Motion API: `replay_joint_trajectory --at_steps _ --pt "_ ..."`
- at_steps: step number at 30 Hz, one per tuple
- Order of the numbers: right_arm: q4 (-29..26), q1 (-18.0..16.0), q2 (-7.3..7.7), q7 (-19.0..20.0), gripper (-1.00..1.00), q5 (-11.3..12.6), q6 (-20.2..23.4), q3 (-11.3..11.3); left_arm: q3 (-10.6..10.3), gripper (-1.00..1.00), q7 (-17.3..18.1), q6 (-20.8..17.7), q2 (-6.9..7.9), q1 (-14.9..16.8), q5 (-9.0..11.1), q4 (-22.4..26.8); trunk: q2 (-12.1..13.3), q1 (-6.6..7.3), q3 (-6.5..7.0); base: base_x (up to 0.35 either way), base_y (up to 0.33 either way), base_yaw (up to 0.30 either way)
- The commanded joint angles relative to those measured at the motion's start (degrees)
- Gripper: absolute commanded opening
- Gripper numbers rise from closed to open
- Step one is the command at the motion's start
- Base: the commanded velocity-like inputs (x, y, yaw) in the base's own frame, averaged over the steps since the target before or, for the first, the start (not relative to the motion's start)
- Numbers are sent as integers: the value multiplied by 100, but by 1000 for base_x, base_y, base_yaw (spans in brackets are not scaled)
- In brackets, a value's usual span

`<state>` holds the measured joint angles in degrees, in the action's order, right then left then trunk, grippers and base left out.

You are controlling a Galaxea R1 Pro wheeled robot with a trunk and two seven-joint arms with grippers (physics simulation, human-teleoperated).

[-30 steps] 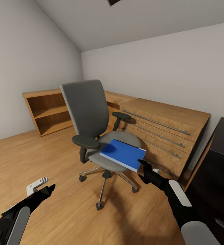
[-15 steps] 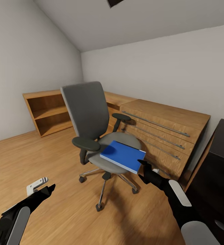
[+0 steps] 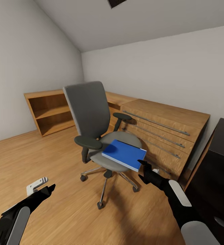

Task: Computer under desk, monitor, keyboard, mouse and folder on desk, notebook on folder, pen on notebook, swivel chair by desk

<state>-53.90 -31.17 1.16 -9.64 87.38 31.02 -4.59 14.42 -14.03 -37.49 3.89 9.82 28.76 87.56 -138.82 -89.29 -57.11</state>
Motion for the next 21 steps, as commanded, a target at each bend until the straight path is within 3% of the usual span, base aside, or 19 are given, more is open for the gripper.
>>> replay_joint_trajectory --at_steps 1,21 --pt "-8 -3 -1 -56 100 60 18 -11 -1 100 -47 -21 1 3 62 7 -3 2 -6 -37 26 0" --pt "-6 -3 3 -56 100 60 18 -14 -1 100 -47 -13 0 3 63 7 -3 2 -6 -6 13 0"
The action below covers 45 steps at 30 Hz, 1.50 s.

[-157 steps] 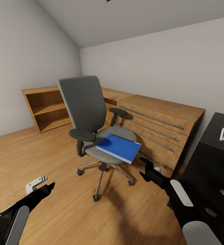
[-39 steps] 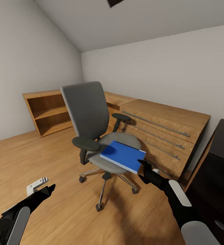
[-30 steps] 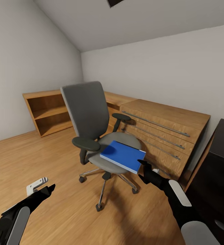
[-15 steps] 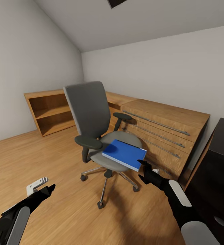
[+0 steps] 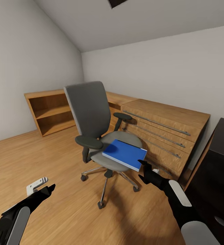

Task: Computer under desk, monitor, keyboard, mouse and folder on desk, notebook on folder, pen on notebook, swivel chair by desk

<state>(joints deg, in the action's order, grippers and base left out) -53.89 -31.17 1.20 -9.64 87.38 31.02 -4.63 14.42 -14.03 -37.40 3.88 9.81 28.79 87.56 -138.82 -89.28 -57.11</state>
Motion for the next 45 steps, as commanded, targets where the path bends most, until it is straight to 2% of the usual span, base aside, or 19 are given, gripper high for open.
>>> replay_joint_trajectory --at_steps 1,45 --pt "-8 -3 -2 -56 100 60 18 -11 -1 100 -47 -21 4 4 63 7 -2 1 -6 0 3 0" --pt "-8 -3 3 -56 100 60 18 -4 13 100 -47 -16 19 4 75 -10 -2 1 -6 23 10 0"
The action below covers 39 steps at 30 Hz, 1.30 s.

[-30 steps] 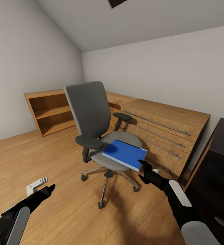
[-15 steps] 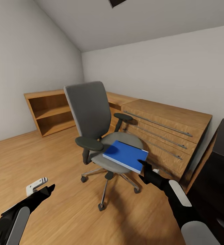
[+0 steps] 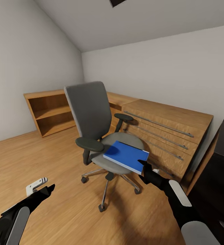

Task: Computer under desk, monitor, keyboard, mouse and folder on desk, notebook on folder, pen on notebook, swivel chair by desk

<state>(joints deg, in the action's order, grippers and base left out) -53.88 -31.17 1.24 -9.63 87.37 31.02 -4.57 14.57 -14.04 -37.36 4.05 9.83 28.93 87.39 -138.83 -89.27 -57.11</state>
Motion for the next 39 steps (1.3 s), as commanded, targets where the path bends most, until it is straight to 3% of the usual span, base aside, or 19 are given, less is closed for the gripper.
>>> replay_joint_trajectory --at_steps 1,39 --pt "-8 -3 -1 -56 100 60 18 -10 -2 100 -46 -20 0 3 60 6 -2 0 -6 85 80 0" --pt "-17 -3 -1 -65 100 52 27 -9 1 100 -46 -26 -1 4 60 6 -2 0 -6 5 5 0"
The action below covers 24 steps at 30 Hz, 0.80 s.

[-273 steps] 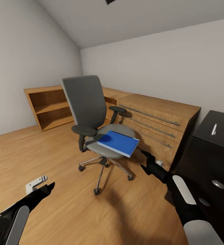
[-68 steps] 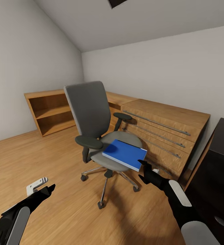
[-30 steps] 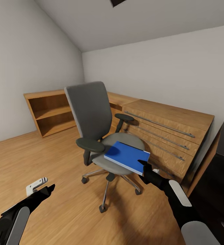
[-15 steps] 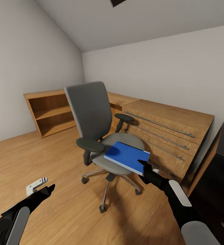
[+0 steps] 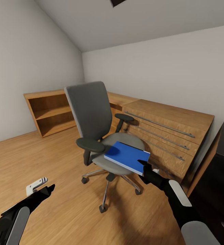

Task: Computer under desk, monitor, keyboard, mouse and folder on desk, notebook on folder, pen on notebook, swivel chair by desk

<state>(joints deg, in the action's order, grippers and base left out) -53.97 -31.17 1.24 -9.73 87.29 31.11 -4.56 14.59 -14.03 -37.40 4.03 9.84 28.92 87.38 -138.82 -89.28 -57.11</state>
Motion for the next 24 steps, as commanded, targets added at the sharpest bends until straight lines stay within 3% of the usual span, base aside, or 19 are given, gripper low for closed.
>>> replay_joint_trajectory --at_steps 1,24 --pt "-8 -3 -1 -56 100 60 18 -10 -1 100 -47 -22 1 2 61 7 -2 1 -6 0 0 0" --pt "-13 -3 -1 -64 100 52 20 -10 0 100 -47 -23 1 1 52 7 -2 1 -6 0 0 0"
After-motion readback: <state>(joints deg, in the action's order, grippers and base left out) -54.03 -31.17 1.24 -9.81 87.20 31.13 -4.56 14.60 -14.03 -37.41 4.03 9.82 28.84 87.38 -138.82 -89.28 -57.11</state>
